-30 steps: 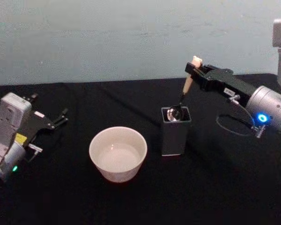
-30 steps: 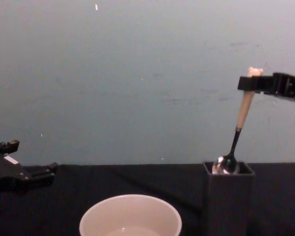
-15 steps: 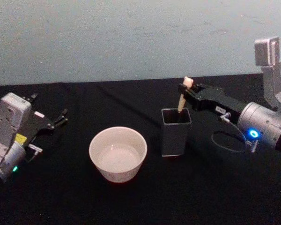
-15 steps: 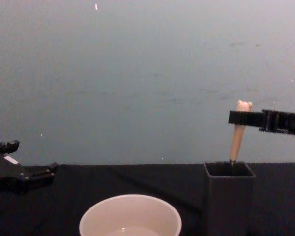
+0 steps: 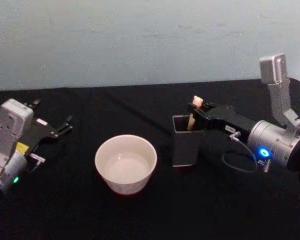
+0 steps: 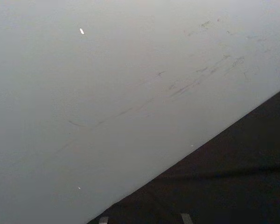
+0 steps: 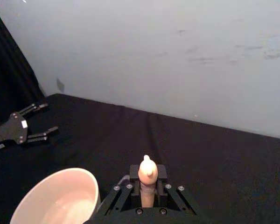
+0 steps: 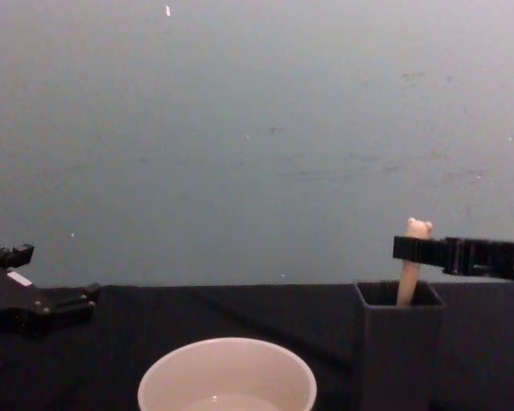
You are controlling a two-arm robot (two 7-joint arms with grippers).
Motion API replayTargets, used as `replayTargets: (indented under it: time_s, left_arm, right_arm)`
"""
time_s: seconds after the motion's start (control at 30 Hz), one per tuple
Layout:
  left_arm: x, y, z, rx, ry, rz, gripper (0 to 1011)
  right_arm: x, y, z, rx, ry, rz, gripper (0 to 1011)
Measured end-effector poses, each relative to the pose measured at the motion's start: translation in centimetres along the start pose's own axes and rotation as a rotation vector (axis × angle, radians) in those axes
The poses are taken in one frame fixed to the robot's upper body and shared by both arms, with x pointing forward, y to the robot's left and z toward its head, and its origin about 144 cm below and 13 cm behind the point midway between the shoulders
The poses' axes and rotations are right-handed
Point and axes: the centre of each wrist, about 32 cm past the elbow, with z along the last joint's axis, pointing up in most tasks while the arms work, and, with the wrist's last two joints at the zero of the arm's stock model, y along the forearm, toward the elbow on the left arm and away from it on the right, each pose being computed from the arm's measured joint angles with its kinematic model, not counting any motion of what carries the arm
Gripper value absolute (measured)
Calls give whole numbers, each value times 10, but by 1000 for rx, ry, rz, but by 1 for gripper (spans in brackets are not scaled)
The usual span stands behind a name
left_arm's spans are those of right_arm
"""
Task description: Pick up the stirring spoon with one hand, stir inside the cup, then place it back in its original position.
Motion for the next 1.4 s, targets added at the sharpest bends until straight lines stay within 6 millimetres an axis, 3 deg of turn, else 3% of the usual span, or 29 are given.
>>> replayTargets:
  time_s: [1.4]
  left_arm:
    - [0,0,0,0,0,0,1002]
  right_arm:
    - [0,2,-4,-16,-6,-8,211]
